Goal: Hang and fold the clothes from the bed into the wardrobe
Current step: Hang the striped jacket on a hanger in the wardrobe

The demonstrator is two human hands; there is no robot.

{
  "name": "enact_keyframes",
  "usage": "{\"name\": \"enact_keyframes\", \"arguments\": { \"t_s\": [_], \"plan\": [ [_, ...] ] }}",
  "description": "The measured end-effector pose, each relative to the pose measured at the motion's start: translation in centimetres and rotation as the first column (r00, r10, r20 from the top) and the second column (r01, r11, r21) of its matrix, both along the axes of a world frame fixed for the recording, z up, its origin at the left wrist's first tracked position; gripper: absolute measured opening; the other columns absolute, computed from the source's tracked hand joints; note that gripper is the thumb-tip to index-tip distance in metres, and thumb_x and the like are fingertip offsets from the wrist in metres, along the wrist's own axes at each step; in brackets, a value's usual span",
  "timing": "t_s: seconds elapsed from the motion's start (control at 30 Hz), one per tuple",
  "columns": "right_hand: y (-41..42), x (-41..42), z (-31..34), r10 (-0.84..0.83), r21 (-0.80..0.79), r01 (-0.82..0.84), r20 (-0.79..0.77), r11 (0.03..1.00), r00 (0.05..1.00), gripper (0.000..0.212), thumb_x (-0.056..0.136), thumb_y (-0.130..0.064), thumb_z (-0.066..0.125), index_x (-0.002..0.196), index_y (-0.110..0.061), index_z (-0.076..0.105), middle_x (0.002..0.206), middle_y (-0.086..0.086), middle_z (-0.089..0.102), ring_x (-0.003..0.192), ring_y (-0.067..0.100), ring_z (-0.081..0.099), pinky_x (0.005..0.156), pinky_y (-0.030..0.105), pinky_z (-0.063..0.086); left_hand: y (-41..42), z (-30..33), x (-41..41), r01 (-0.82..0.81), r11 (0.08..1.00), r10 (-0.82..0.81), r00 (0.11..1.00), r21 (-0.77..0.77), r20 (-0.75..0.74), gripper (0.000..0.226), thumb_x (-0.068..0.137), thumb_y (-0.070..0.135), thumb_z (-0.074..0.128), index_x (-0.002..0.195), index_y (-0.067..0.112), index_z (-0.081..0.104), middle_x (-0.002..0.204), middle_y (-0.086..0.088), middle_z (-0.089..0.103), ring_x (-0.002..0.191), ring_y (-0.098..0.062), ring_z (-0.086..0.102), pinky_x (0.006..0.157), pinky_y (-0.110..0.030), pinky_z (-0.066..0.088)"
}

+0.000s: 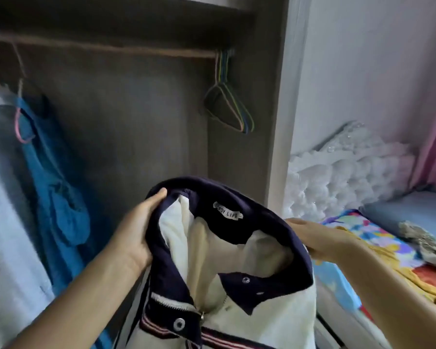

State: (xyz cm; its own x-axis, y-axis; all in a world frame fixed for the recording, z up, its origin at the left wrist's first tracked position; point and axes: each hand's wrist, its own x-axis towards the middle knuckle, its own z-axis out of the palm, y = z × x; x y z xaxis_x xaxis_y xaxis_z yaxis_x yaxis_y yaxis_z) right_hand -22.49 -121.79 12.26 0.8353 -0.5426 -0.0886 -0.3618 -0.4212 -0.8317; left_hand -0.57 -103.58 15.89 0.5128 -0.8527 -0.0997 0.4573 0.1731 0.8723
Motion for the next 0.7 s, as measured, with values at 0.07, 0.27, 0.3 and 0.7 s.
{"name": "enact_keyframes", "arguments": {
  "t_s": [0.07,0.27,0.3,0.7],
  "plan": [
    [1.0,4.0,0.9,-0.031,0.019,0.032,-0.032,0.999,0.999,0.03,0.093,-0.033,0.051,0.067,-0.029,0.065,0.064,-0.017,0.06,0.059,0.001,0.054,0.059,0.016,0.042,1.4,0.0,2.6,-0.089,0.995,0.09,0.996,-0.041,0.024,0.04,0.094,0.029,0.052,0.065,0.013,0.075,0.062,-0.002,0.071,0.054,-0.012,0.068,0.045,-0.02,0.052],
    [0.0,13.8,5.4,0.079,-0.109,-0.113,-0.278,0.988,0.957,0.024,0.094,-0.018,0.048,0.098,-0.007,0.069,0.077,0.0,0.071,0.073,0.016,0.068,0.071,0.027,0.057,1.4,1.1,8.1,-0.161,0.985,0.163,0.986,-0.055,0.038,0.037,0.095,0.031,0.053,0.075,0.008,0.074,0.074,-0.007,0.072,0.066,-0.016,0.07,0.079,-0.031,0.05],
    [-0.9,15.2,7.3,0.027,-0.152,-0.059,-0.202,0.987,0.979,0.022,0.096,-0.018,0.048,0.098,-0.007,0.067,0.075,-0.001,0.071,0.069,0.013,0.068,0.065,0.023,0.055,0.9,1.6,8.8,-0.181,0.983,0.183,0.982,-0.038,0.052,0.031,0.094,0.031,0.055,0.08,0.008,0.072,0.075,-0.008,0.072,0.067,-0.018,0.07,0.081,-0.033,0.051],
    [-17.4,26.8,19.6,-0.557,-0.934,0.284,0.121,0.216,0.822,0.03,0.095,-0.009,0.046,0.123,-0.005,0.055,0.122,0.018,0.058,0.111,0.036,0.057,0.073,0.038,0.042,-4.8,0.6,18.4,-0.214,0.976,0.212,0.976,0.045,0.048,0.038,0.087,0.038,0.062,0.066,0.01,0.077,0.077,-0.011,0.074,0.063,-0.023,0.071,0.067,-0.035,0.051]
  ]
}}
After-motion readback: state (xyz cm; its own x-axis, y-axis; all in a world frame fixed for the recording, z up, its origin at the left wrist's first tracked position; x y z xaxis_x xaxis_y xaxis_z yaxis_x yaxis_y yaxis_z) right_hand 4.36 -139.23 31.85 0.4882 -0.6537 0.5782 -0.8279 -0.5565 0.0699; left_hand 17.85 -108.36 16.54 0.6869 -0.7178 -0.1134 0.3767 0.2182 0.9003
